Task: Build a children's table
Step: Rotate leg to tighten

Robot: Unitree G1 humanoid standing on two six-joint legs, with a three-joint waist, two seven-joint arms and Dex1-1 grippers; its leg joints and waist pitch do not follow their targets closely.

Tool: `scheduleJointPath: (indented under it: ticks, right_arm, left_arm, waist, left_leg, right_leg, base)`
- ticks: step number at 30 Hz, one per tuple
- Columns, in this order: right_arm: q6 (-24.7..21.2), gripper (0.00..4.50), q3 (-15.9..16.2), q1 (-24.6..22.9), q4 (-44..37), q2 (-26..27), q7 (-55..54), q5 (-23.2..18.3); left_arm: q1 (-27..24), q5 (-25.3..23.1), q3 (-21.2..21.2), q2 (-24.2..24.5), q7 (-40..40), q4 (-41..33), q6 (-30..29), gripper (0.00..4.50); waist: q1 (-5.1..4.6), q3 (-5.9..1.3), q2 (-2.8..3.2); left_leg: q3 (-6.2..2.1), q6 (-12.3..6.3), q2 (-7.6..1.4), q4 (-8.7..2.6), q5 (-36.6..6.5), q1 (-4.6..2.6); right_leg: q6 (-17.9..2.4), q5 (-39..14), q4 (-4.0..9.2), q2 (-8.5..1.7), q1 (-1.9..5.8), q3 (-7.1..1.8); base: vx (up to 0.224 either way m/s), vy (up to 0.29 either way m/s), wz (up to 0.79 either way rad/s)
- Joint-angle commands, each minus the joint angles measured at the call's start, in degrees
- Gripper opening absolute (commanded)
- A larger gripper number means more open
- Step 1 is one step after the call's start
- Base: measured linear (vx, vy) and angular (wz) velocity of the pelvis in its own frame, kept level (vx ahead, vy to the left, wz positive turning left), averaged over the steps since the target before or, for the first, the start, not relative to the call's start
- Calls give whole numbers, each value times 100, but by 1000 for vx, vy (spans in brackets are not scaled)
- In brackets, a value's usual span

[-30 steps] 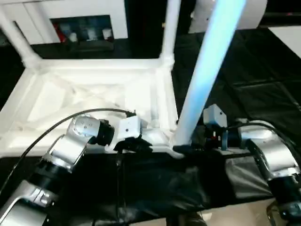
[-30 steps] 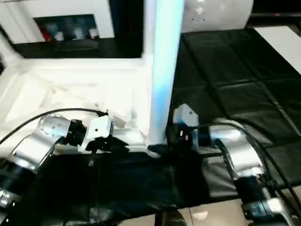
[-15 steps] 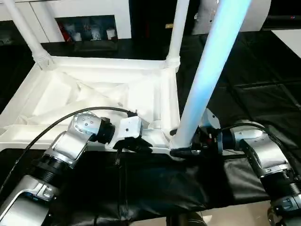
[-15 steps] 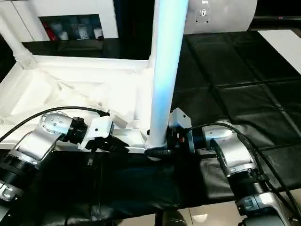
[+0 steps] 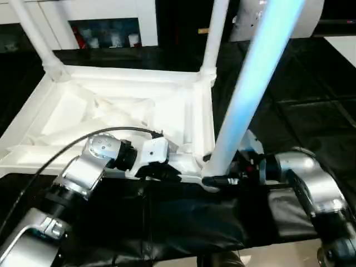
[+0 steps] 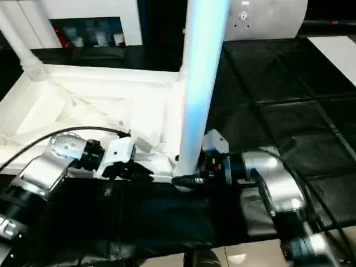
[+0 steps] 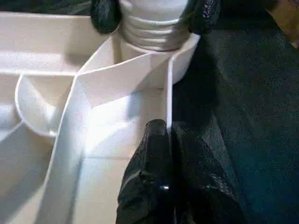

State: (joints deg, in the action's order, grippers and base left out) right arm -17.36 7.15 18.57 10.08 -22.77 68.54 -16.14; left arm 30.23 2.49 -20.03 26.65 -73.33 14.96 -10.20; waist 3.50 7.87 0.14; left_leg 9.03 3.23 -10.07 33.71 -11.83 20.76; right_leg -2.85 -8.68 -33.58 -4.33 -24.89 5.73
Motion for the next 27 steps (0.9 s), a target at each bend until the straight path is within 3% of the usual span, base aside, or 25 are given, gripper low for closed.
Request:
scheduleJointPath:
  ticks: [1, 3, 5, 6, 8, 10, 12, 15, 16, 17, 19, 20, 21, 22, 24, 27]
  right_arm:
    - [-298, 270, 322, -80, -372, 434, -357, -279]
    - [-385, 270, 299, -158, -426, 873, -1155, -57]
    - [-508, 270, 255, -142, -399, 1273, -1796, 90]
    - [-573, 270, 213, -101, -346, 1511, -2188, 213]
    - [-616, 270, 170, -28, -251, 1848, -2687, 369]
    - [-675, 270, 152, 38, -183, 2108, -3213, 580]
    - [-740, 270, 83, 179, 20, 2489, -4060, 831]
    - [-744, 270, -92, 396, 397, 2848, -4947, 1053]
    - [-673, 270, -127, 425, 447, 2897, -5026, 1074]
    - [-590, 305, -183, 456, 490, 2960, -5061, 1048]
    - [-483, 305, -225, 463, 464, 3001, -5094, 1099]
    - [-415, 342, -183, 437, 414, 2958, -5033, 1161]
    - [-415, 346, -183, 437, 414, 2958, -5033, 1161]
    - [-378, 346, -142, 348, 346, 2851, -4979, 1250]
    - [-286, 365, -133, 289, 291, 2760, -4949, 1287]
    - [-90, 393, -174, 191, 130, 2479, -4666, 1217]
  left_arm:
    - [-26, -120, -60, -339, 737, -38, -439, 0]
    - [-36, -157, 20, -591, 1182, -178, -867, 0]
    - [-11, -210, 114, -869, 1643, -232, -1203, 0]
    - [20, -256, 172, -1048, 1931, -231, -1354, 0]
    - [76, -336, 255, -1313, 2352, -216, -1577, 0]
    - [143, -431, 343, -1545, 2742, -203, -1763, 0]
    - [272, -563, 461, -1882, 3318, -176, -2020, 0]
    - [403, -736, 525, -2158, 3785, -163, -2141, 0]
    - [410, -764, 496, -2169, 3784, -180, -2135, 0]
    - [407, -799, 439, -2161, 3738, -214, -2123, 0]
    - [352, -831, 336, -2098, 3587, -311, -2111, 0]
    - [304, -831, 297, -2042, 3490, -374, -2125, 0]
    - [304, -831, 297, -2042, 3490, -374, -2125, 0]
    - [194, -792, 273, -1926, 3322, -510, -2174, 0]
    - [120, -762, 251, -1835, 3205, -608, -2181, 0]
    - [9, -679, 237, -1642, 2917, -710, -2069, 0]
  waist:
    - [-26, -400, -42]
    - [-63, -328, -33]
    - [-156, -248, -30]
    - [-217, -248, -42]
    - [-294, -258, -25]
    - [-368, -251, -17]
    - [-419, -251, -7]
    - [-483, -245, -17]
    - [-487, -243, -12]
    - [-478, -246, -14]
    - [-480, -234, -21]
    - [-464, -254, -26]
    - [-459, -260, -31]
    - [-444, -278, 2]
    - [-426, -307, -25]
    - [-413, -349, -34]
  left_leg:
    - [-25, -631, -268, -367, -371, 10]
    - [-30, -413, -249, -409, -791, -21]
    - [-81, -173, -211, -457, -1372, -88]
    - [-112, -125, -194, -466, -1498, -82]
    - [-144, -68, -213, -478, -1563, -77]
    - [-163, -115, -231, -510, -1664, -62]
    - [-153, -129, -224, -498, -1858, -153]
    - [-163, -175, -248, -541, -1899, -107]
    - [-163, -181, -231, -535, -1981, -112]
    - [-156, -199, -227, -530, -1971, -121]
    - [-154, -254, -222, -541, -1910, -80]
    - [-139, -277, -224, -537, -1768, -81]
    - [-136, -295, -229, -541, -1681, -70]
    - [-125, -326, -235, -540, -1510, -60]
    - [-102, -407, -252, -537, -1115, -5]
    - [-64, -558, -241, -496, -819, -1]
  right_leg:
    - [-1120, -1779, 421, -425, 449, -345]
    - [-853, -2610, 518, -421, 410, -333]
    - [-419, -3724, 681, -432, 388, -254]
    - [-238, -3956, 728, -444, 413, -221]
    - [-193, -3889, 747, -452, 408, -199]
    - [-227, -3691, 753, -446, 416, -185]
    - [-285, -3637, 796, -455, 364, -180]
    - [-425, -3229, 747, -439, 362, -210]
    - [-393, -3282, 753, -445, 370, -214]
    - [-376, -3293, 762, -459, 360, -226]
    - [-357, -3293, 757, -476, 374, -248]
    - [-383, -3150, 743, -482, 372, -275]
    - [-415, -3033, 722, -480, 381, -286]
    - [-510, -2788, 688, -478, 394, -304]
    - [-715, -2153, 593, -465, 433, -333]
    - [-898, -1817, 542, -452, 459, -341]
  base:
    - [0, 0, 0]
    - [0, 0, 0]
    - [-62, 18, -6]
    - [0, 0, 0]
    - [0, 0, 0]
    - [0, 0, 0]
    - [0, 0, 0]
    - [0, 0, 0]
    - [0, 0, 0]
    - [0, 0, 0]
    - [0, 0, 0]
    - [0, 0, 0]
    - [0, 0, 0]
    - [0, 0, 0]
    - [0, 0, 0]
    - [0, 0, 0]
